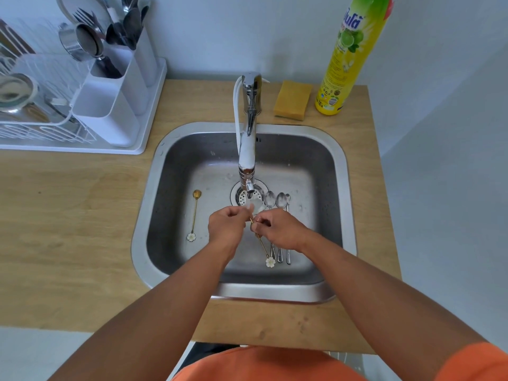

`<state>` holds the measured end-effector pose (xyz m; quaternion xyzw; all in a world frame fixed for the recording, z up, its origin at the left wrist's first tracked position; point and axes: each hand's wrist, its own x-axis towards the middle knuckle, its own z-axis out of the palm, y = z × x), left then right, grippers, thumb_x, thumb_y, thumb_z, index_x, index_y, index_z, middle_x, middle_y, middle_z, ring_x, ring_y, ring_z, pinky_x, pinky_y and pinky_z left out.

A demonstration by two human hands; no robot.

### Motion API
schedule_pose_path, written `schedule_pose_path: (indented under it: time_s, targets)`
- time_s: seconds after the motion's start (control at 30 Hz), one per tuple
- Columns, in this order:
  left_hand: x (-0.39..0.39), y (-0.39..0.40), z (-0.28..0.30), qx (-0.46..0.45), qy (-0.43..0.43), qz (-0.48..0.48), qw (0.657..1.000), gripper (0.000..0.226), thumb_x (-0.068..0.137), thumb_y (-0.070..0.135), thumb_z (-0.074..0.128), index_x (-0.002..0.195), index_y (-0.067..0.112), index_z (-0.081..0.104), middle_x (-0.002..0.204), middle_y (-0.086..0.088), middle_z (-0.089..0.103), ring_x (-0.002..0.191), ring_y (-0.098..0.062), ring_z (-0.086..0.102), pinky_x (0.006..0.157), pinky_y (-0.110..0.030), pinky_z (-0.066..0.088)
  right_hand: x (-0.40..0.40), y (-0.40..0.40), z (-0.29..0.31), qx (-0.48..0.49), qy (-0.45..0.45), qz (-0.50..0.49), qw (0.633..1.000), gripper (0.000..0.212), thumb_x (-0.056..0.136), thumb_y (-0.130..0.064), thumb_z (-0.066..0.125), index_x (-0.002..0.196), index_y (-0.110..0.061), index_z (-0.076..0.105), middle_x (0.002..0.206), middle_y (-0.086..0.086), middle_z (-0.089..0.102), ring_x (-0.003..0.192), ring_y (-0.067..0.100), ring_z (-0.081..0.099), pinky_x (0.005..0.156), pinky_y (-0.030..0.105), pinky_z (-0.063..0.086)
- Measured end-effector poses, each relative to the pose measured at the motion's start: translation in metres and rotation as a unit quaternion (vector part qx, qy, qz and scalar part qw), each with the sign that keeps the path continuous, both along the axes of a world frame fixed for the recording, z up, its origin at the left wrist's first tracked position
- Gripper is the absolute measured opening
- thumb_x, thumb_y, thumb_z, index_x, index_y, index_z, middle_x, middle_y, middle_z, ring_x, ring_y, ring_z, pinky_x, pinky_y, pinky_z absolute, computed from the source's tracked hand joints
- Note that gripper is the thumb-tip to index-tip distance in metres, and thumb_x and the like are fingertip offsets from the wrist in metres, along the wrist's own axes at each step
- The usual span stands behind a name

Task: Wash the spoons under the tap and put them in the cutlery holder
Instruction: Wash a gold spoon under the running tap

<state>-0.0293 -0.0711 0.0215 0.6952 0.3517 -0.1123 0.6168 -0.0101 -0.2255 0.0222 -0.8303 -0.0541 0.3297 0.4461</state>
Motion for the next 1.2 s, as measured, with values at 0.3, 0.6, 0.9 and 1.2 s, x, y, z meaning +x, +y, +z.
schedule_pose_path:
  time_s: [0.3, 0.6, 0.9, 1.2]
  targets:
    - [0.002, 0.005, 0.000, -0.032, 0.008, -0.043, 0.999, 0.018, 0.104, 0.026, 0.061, 0.103, 0.019, 0.078, 0.086, 0.006, 0.078, 0.078, -0.011, 0.064, 0.068, -0.027, 0.053, 0.004, -0.006, 0.003, 0.021, -0.001, -0.023, 1.000, 0.018, 0.100, -0.022, 0.065, 0.085, -0.016, 0.073, 0.078, 0.000, 0.068, 0.070, 0.010, 0.057, 0.069, 0.029, 0.048]
    - [-0.003, 0.011, -0.003, -0.218, 0.039, -0.029, 0.975, 0.018, 0.101, 0.030, 0.067, 0.113, 0.020, 0.078, 0.093, 0.006, 0.074, 0.064, -0.006, 0.050, 0.066, -0.027, 0.049, 0.005, -0.008, 0.011, 0.044, -0.003, -0.003, 0.999, 0.027, 0.102, -0.024, 0.062, 0.087, -0.002, 0.067, 0.070, 0.000, 0.055, 0.060, 0.008, 0.045, 0.058, 0.023, 0.039]
    - [0.008, 0.005, 0.000, -0.223, 0.077, 0.007, 0.972, 0.031, 0.094, 0.049, 0.072, 0.091, 0.019, 0.076, 0.070, 0.004, 0.058, 0.064, -0.010, 0.051, 0.066, -0.030, 0.050, 0.001, -0.008, 0.006, 0.046, -0.031, 0.008, 0.998, 0.019, 0.101, -0.024, 0.062, 0.088, -0.013, 0.069, 0.071, -0.007, 0.058, 0.061, 0.003, 0.048, 0.063, 0.025, 0.044]
    - [0.009, 0.009, -0.001, -0.198, 0.055, -0.003, 0.979, 0.014, 0.101, 0.025, 0.068, 0.091, 0.017, 0.075, 0.077, 0.003, 0.068, 0.061, -0.006, 0.058, 0.057, -0.024, 0.052, -0.001, -0.009, 0.004, 0.046, -0.037, -0.028, 0.998, 0.021, 0.102, -0.027, 0.060, 0.084, -0.022, 0.070, 0.063, -0.018, 0.059, 0.058, -0.003, 0.050, 0.065, 0.025, 0.043]
